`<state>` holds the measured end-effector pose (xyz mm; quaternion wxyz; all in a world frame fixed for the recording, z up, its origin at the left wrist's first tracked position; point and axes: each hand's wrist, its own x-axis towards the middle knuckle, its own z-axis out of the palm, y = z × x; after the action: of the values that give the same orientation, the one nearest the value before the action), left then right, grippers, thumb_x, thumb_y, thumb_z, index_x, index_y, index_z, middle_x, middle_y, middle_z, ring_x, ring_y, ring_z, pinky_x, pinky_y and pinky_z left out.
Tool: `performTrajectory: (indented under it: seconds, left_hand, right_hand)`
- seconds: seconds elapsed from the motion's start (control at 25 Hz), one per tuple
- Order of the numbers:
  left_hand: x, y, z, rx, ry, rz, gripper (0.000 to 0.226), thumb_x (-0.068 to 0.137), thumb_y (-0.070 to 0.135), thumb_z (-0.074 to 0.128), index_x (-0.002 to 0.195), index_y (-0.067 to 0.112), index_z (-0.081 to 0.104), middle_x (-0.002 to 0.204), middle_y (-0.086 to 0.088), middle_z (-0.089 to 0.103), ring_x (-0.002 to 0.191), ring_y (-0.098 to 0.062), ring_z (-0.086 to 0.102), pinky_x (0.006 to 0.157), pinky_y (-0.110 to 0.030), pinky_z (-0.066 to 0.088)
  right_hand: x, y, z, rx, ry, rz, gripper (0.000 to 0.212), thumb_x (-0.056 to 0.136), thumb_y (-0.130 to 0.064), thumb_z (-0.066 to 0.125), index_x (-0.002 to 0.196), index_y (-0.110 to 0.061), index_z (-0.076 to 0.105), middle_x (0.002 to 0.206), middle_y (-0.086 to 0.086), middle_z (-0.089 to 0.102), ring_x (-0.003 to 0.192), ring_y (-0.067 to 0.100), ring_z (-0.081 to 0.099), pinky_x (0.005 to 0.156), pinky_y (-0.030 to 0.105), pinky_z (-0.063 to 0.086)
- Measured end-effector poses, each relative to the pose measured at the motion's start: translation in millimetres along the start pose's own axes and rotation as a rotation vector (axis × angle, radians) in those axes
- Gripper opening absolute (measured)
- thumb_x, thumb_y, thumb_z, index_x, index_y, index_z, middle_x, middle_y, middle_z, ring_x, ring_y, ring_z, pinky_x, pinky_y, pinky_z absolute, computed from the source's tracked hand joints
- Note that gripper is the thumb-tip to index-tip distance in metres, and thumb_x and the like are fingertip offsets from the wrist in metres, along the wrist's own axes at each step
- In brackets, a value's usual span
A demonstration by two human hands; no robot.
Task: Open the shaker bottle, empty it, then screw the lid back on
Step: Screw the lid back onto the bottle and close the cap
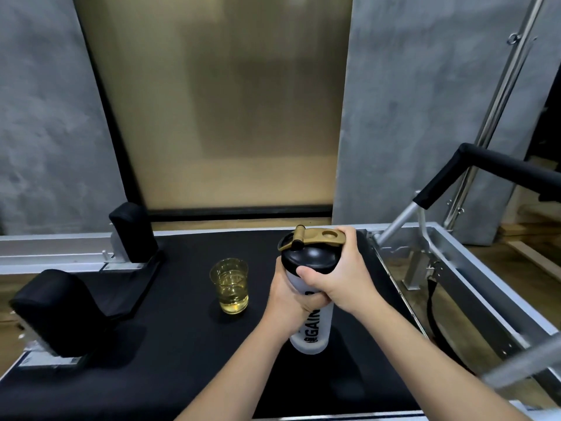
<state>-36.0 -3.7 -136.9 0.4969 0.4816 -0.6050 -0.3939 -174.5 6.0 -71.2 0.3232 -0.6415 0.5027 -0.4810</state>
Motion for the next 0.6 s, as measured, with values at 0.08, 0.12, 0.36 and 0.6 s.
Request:
performTrajectory:
  seconds: [0.08,0.12,0.36,0.6]
  left_hand:
    - [1,-1,2,-0.050,0.012,-0.071,0.082,0.067,0.026,0.090,0.141,0.014,0.057,0.129,-0.009,0.073,0.111,-0.009,0.074,0.094,-0.031,0.062]
    - [0,-2,4,-0.084,0.034,-0.104,0.081,0.071,0.015,0.092,0.142,0.016,0.054,0.125,0.000,0.071,0.104,0.009,0.071,0.089,-0.016,0.059]
    - [1,11,-2,-0.015,0.003,-0.033,0.044,0.087,0.029,0.081,0.125,0.014,0.064,0.103,0.001,0.079,0.087,-0.001,0.080,0.071,-0.022,0.065]
    - [11,31,-2,0.059,0.070,-0.103,0.097,0.059,0.007,0.094,0.134,0.037,0.041,0.122,0.010,0.066,0.107,0.004,0.069,0.093,-0.023,0.059]
  right_hand:
    - [1,1,2,-0.037,0.007,-0.004,0.098,0.049,-0.054,0.084,0.132,-0.032,0.038,0.120,-0.013,0.063,0.111,0.004,0.061,0.084,0.020,0.048]
    - [2,2,3,-0.051,0.009,-0.007,0.101,0.049,-0.055,0.084,0.135,-0.031,0.037,0.123,-0.010,0.062,0.113,0.010,0.061,0.088,0.025,0.051]
    - [6,-2,3,-0.076,-0.048,-0.010,0.103,0.052,-0.060,0.084,0.137,-0.033,0.033,0.129,-0.006,0.059,0.118,0.015,0.059,0.095,0.031,0.050]
    - [21,-21,-13,-0.077,-0.051,-0.052,0.102,0.045,-0.057,0.090,0.127,-0.039,0.032,0.120,-0.016,0.059,0.113,0.008,0.059,0.088,0.025,0.048]
